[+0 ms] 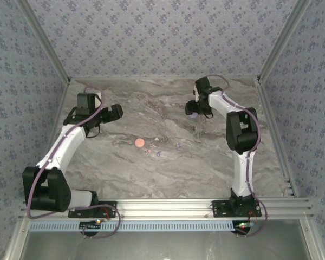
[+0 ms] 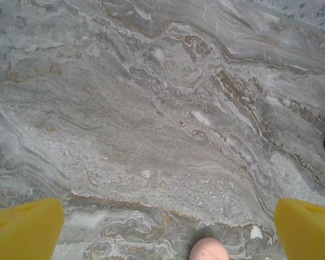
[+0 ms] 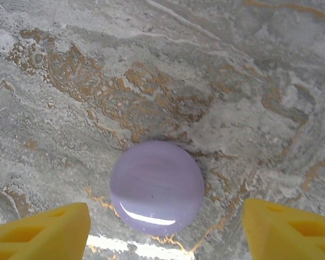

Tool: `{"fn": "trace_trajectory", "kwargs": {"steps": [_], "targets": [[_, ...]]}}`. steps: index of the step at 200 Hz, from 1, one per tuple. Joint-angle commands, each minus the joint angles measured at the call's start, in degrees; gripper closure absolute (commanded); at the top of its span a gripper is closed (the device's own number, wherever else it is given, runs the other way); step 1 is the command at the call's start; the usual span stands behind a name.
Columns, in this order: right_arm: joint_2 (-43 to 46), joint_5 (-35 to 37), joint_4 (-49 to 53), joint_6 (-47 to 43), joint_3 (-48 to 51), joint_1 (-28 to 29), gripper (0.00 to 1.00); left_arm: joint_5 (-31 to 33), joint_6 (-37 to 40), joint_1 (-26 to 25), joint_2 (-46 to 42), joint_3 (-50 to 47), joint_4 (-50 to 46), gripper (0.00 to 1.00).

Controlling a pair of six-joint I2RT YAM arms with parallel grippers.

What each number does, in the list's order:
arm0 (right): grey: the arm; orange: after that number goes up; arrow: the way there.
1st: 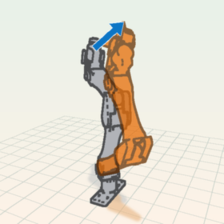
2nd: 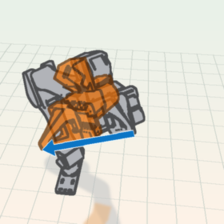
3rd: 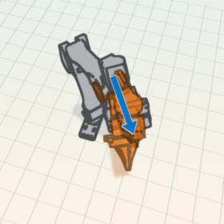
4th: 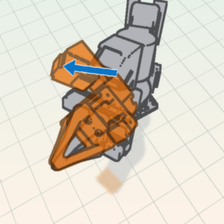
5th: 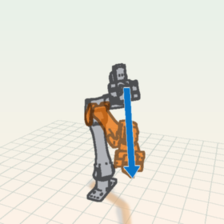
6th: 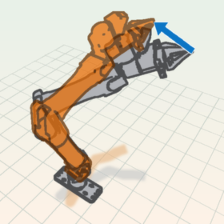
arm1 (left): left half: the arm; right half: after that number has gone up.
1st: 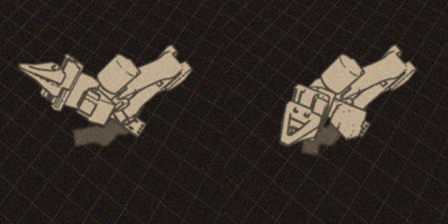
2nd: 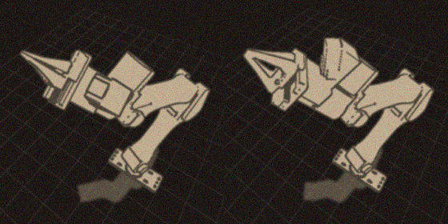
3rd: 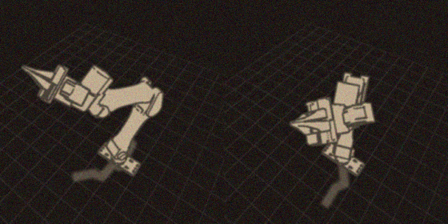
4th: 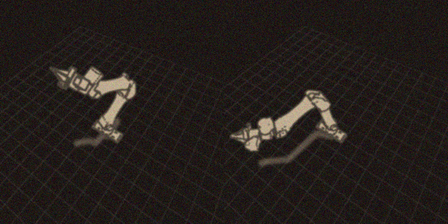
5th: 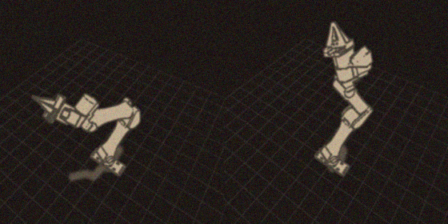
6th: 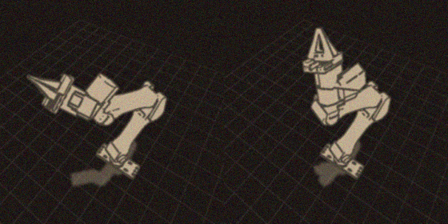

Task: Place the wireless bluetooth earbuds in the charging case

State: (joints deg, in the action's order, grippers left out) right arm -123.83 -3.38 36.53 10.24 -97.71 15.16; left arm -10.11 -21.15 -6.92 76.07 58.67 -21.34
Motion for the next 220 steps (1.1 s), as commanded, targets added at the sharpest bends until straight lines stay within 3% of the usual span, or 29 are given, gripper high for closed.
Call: {"fn": "trace_trajectory", "kwargs": {"steps": [1,76,150,220], "targets": [[-2.65,2.52,5.05,0.22,-3.45,0.79,0.25,-0.87,-0.93,-0.26,0.44,1.51,-1.86,0.01],[-7.09,4.24,7.67,0.38,-8.3,1.94,0.31,-0.87,-1.44,-0.31,0.57,1.34,-2.35,0.01],[-9.05,3.91,8.59,1.52,-10.26,2.48,0.47,-0.88,-1.77,-0.28,0.4,1.36,-3.31,0.01],[-7.08,2.79,9.72,9.51,-9.09,6.14,0.48,-2.53,-2.65,-0.33,0.39,1.1,-2.66,0.01]]}}
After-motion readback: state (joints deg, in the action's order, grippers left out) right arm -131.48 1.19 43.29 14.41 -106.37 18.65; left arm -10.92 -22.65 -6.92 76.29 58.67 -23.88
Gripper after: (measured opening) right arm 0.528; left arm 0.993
